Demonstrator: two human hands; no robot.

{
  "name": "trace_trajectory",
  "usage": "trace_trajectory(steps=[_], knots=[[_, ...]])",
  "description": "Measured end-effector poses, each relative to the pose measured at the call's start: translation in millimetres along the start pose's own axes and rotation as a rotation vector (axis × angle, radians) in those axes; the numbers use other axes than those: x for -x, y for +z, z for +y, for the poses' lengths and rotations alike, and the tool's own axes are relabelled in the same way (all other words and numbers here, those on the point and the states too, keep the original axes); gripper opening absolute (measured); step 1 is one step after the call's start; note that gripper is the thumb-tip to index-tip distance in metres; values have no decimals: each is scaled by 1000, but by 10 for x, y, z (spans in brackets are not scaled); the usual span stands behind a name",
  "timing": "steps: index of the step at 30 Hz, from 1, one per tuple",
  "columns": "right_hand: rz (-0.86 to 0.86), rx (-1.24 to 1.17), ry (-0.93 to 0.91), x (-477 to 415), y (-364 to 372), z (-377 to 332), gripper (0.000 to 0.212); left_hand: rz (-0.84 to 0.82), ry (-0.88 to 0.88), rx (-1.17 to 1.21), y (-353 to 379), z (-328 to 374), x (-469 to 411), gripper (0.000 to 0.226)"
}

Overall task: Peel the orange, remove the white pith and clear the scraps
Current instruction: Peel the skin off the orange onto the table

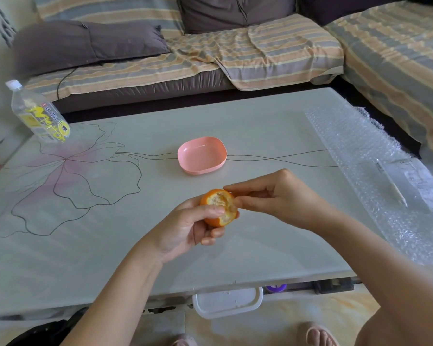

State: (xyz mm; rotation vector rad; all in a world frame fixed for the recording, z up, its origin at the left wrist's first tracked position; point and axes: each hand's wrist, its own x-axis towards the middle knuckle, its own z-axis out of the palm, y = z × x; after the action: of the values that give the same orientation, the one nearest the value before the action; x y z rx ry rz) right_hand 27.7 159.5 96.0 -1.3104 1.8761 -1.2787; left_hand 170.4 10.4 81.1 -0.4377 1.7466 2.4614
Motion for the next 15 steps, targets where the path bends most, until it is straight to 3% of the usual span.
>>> trace_trajectory(steps=[5, 11, 15], knots=[[42, 18, -31, -8, 26, -6, 22, -20, -13, -41, 41, -3, 7, 39], [71, 326, -225, 13, 101, 12, 20, 40, -60, -85, 46, -35, -11, 61], [75, 382, -228, 20, 122, -23, 22, 40, -76, -104, 46, -37, -11, 71]])
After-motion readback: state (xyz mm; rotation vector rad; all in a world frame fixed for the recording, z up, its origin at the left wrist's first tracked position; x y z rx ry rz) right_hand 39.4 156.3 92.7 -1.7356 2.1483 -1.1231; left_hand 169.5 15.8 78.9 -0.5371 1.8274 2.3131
